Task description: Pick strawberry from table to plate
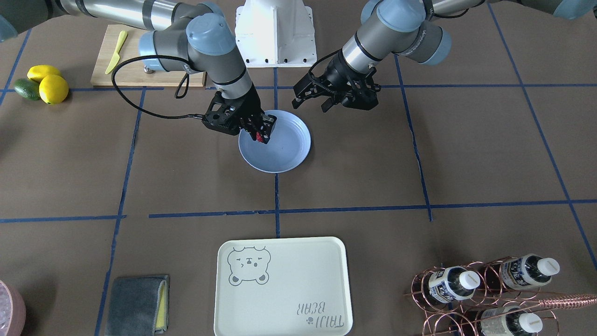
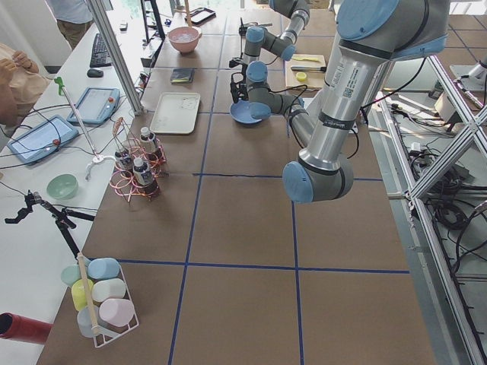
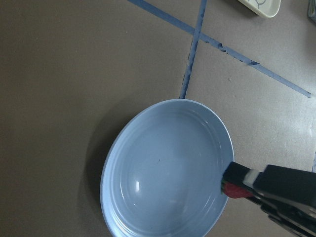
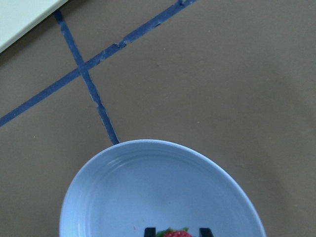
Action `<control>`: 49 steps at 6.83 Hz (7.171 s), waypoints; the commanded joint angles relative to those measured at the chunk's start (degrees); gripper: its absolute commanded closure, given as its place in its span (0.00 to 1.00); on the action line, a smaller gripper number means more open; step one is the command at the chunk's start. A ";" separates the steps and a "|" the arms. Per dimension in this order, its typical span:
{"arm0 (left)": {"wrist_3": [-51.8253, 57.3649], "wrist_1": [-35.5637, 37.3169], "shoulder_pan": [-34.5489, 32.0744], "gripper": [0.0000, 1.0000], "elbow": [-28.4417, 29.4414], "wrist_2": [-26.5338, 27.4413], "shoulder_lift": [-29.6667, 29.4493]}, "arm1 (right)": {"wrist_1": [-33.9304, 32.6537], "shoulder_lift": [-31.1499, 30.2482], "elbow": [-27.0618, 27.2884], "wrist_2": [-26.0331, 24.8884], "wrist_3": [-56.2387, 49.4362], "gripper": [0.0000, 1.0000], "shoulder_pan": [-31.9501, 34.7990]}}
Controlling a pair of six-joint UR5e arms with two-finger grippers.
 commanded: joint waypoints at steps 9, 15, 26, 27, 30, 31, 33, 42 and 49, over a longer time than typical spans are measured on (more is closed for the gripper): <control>-0.62 0.09 -0.73 0.00 -0.14 0.00 -0.01 | -0.24 2.24 -4.30 -1.31 0.67 0.41 -3.09; 10.32 -0.17 -5.11 0.00 -4.86 -0.71 9.36 | -0.24 -26.13 20.97 11.41 -16.20 0.00 10.32; 89.21 10.35 -51.34 0.00 -0.05 -25.05 40.59 | -3.64 -52.34 4.40 33.14 -111.12 0.00 64.49; 91.12 10.55 -52.22 0.00 0.39 -25.14 40.68 | -4.54 -52.34 4.41 33.23 -113.13 0.00 64.59; 100.71 24.70 -57.84 0.00 0.72 -24.35 38.76 | -8.50 -50.05 5.02 33.23 -114.82 0.00 64.41; 100.37 25.13 -58.12 0.00 0.31 -24.26 38.40 | -8.67 -48.57 4.85 32.71 -114.82 0.00 64.67; 100.72 25.05 -58.21 0.00 -0.22 -24.43 38.83 | -8.76 -48.20 4.32 30.96 -114.82 0.00 64.59; 100.99 22.85 -58.03 0.00 0.91 -23.82 40.06 | -8.15 -48.03 4.76 31.91 -113.85 0.00 64.41; 101.07 30.59 -58.12 0.00 3.12 -20.39 36.47 | -17.64 -42.67 5.11 31.39 -114.82 0.00 63.36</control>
